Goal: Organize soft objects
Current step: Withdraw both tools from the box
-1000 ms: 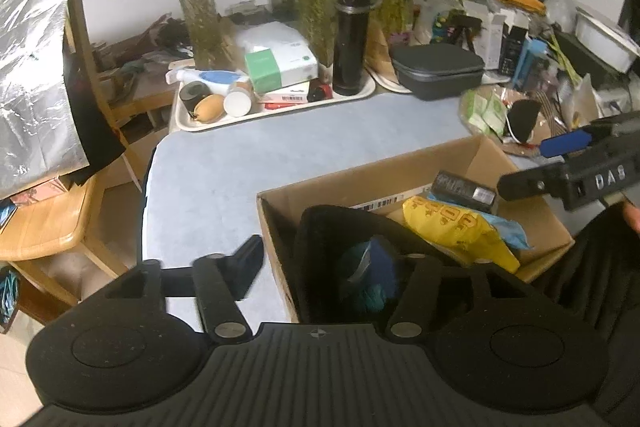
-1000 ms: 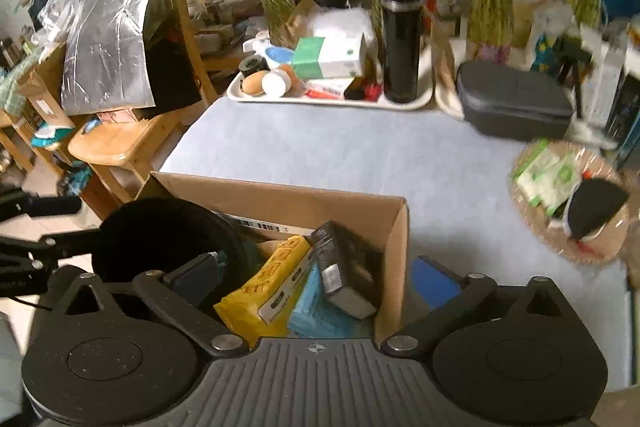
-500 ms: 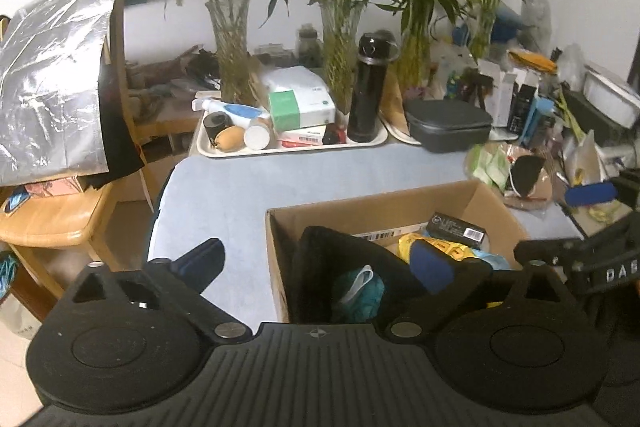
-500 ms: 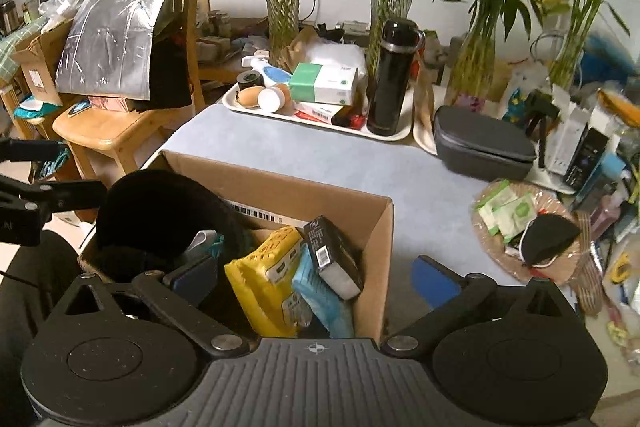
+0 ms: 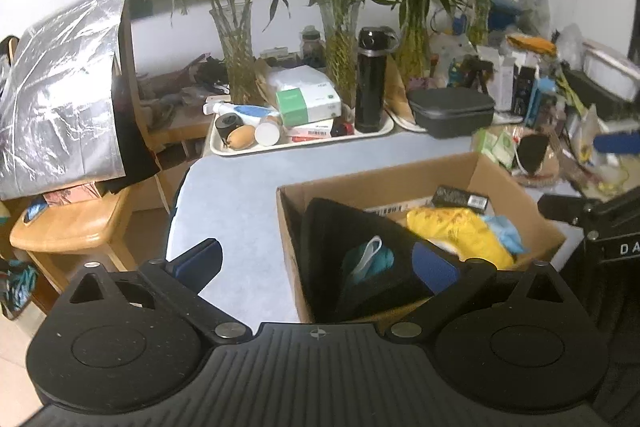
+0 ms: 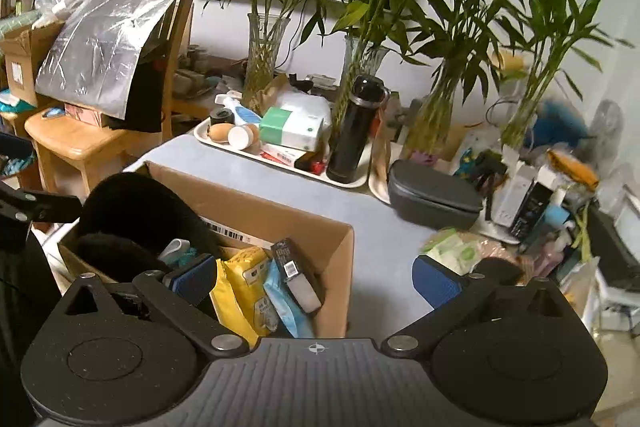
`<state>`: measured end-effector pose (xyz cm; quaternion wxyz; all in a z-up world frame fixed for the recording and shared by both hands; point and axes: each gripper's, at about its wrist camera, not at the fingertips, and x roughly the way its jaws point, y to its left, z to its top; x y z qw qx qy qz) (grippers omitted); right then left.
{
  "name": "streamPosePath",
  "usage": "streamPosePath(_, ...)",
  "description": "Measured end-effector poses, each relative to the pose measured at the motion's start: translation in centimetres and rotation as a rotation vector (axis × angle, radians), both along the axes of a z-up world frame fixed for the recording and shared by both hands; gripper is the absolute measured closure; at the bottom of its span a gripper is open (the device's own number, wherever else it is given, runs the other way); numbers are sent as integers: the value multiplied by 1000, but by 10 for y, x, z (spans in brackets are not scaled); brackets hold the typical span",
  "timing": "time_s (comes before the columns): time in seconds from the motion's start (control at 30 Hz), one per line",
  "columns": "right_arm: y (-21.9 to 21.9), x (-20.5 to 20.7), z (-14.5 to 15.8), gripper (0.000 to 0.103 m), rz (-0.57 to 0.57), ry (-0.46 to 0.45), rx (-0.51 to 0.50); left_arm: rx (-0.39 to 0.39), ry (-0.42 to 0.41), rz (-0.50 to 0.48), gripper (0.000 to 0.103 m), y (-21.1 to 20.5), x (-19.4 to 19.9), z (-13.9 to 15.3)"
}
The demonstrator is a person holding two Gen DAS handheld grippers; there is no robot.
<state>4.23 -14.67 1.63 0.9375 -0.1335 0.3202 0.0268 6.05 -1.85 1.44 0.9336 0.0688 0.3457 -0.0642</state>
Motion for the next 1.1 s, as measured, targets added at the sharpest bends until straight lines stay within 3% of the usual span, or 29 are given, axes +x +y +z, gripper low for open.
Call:
streamPosePath(0.23, 5, -8, -6, 0, -4, 21, 42, 27, 19, 27, 0, -1, -3, -3)
streamPosePath(0.37, 3, -10, -8, 0, -17, 61, 114, 88, 6, 47, 0, -5, -6, -5)
streamPosePath(0.57, 8, -7, -22, 0, -74, 160, 84, -20, 84, 113, 0, 5, 0, -10)
streamPosePath(0.8, -1, -3, -37, 0, -140, 288, 107, -28, 195, 100, 0, 13, 4, -21)
streamPosePath(1.1, -15, -3, -44, 0, -133, 366, 100, -54, 281, 33, 0, 20, 1, -31)
